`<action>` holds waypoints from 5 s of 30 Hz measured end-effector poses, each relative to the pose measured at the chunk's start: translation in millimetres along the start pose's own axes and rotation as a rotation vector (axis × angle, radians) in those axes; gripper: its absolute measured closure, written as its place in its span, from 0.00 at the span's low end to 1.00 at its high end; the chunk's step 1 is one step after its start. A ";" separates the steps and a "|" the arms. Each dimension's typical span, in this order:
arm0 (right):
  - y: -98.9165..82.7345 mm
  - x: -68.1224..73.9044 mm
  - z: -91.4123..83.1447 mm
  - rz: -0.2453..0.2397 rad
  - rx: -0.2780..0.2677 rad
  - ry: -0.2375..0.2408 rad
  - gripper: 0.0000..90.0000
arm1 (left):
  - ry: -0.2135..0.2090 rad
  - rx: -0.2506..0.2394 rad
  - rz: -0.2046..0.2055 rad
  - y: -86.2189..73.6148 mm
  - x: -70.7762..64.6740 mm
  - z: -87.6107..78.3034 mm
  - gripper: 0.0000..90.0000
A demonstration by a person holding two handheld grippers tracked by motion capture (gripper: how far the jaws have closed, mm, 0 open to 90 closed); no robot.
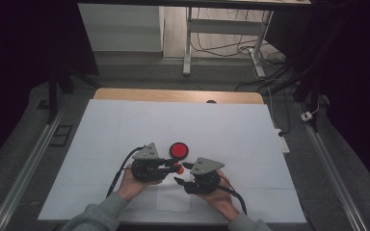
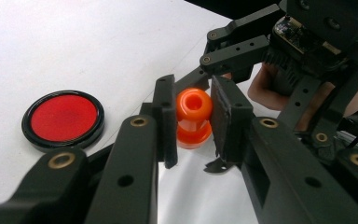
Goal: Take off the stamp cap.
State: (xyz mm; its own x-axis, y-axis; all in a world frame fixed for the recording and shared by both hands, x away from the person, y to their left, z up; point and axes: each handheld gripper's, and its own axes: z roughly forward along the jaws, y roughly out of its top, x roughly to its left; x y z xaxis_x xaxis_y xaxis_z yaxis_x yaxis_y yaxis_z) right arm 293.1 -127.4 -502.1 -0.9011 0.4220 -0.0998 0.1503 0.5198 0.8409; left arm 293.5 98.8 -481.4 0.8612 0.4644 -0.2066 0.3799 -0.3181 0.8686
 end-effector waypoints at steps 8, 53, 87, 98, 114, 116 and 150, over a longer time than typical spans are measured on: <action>1.2 0.8 1.5 -0.001 -0.010 -0.017 0.55 | -0.001 0.002 0.002 -0.2 -0.1 0.2 0.80; 1.8 4.2 2.0 -0.031 -0.022 -0.029 0.71 | 0.003 -0.001 0.001 -0.4 -0.6 -0.4 0.80; -0.4 4.5 2.7 -0.043 -0.022 -0.032 0.71 | 0.029 -0.009 0.007 -1.7 -4.2 -0.5 0.81; -0.7 3.7 2.0 -0.020 -0.034 -0.028 0.72 | 0.032 -0.036 0.008 -3.1 -5.1 1.0 0.80; -0.4 4.9 1.7 -0.012 -0.036 -0.027 0.72 | 0.020 -0.029 -0.002 -5.1 -3.8 7.2 0.80; -0.4 5.0 1.5 -0.011 -0.040 -0.025 0.72 | 0.022 -0.036 -0.003 -4.9 -4.3 6.4 0.81; -11.8 -10.2 -17.0 0.031 -0.051 -0.081 0.72 | 0.047 -0.122 -0.052 -2.9 9.4 -23.6 0.81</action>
State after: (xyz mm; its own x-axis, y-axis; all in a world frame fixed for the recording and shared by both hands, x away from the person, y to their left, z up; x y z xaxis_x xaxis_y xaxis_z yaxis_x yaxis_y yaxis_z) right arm 293.6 -150.4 -501.9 -0.8602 0.4971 -0.1139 0.1553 0.4681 0.8699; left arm 292.5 123.6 -475.2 0.8236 0.5170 -0.2334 0.3768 -0.1911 0.9063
